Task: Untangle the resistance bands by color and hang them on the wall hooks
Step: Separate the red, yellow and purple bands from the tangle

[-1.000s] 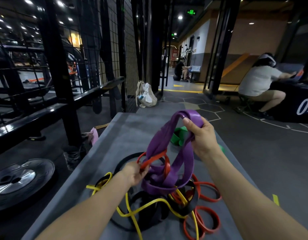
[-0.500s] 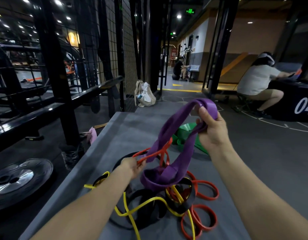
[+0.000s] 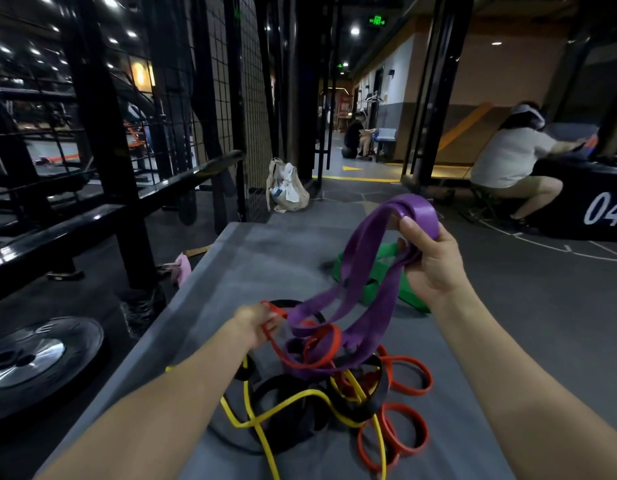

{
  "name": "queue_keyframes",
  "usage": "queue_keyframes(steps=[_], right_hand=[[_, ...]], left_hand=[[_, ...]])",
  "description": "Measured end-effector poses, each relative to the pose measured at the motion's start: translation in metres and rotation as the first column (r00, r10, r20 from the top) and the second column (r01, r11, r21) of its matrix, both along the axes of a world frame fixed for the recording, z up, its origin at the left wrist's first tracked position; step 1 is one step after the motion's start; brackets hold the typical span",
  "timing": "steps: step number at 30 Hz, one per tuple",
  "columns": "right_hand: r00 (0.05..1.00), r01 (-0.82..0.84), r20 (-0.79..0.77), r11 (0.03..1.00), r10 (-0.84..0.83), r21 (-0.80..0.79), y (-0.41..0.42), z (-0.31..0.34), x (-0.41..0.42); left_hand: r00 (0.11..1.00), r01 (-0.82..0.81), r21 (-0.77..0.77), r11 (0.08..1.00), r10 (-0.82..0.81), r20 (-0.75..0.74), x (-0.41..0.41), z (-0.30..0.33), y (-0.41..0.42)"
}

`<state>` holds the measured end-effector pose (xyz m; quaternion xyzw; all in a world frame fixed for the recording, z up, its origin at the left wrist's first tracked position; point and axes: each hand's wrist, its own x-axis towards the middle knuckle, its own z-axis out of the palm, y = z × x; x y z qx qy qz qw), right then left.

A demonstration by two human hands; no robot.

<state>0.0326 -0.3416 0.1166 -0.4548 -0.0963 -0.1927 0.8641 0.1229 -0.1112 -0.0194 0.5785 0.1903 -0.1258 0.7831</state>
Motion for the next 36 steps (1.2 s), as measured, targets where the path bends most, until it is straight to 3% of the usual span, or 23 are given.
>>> queue_keyframes(steps=[4,7,12,18,23,26,29,32,36], right_hand=[[0.996,-0.09,0.002,0.99,0.091,-0.106,0.015,0.004,-0.003],[0.999,-0.043,0.008,0.995,0.044,-0.092,0.012,0.007,0.0],[1.0,0.029,0.003,0.999,-0.029,0.022,0.01,0.012,0.003],[0.995,0.05,-0.084,0.993,-0.059,-0.109,0.038,0.025,0.033],[0.996,0.078,-0.035,0.996,-0.08,-0.052,0.05,0.051,0.054],[0.995,0.092,-0.04,0.996,-0.092,-0.002,0.051,0.056,0.059],[0.99,0.104,-0.083,0.99,-0.112,-0.096,0.055,0.047,0.062],[0.982,0.118,-0.125,0.975,-0.143,-0.188,0.056,0.038,0.062],[0.982,0.143,-0.115,0.987,-0.152,-0.075,0.05,0.049,0.07]], left_hand=[[0.964,0.222,0.21,0.952,-0.247,0.098,-0.009,0.019,-0.017],[0.962,0.17,0.222,0.96,-0.211,0.175,-0.003,0.025,-0.017],[0.969,-0.039,0.37,0.928,-0.055,0.24,0.012,0.028,0.015],[0.93,-0.226,0.503,0.834,0.031,0.366,0.022,0.054,0.081],[0.892,-0.376,0.49,0.787,0.166,0.42,0.024,0.077,0.116],[0.878,-0.408,0.489,0.771,0.184,0.442,0.025,0.087,0.123],[0.895,-0.37,0.542,0.754,0.134,0.425,0.025,0.091,0.119],[0.901,-0.324,0.516,0.793,0.092,0.424,0.024,0.098,0.106],[0.894,-0.252,0.614,0.748,-0.063,0.443,0.029,0.101,0.092]])
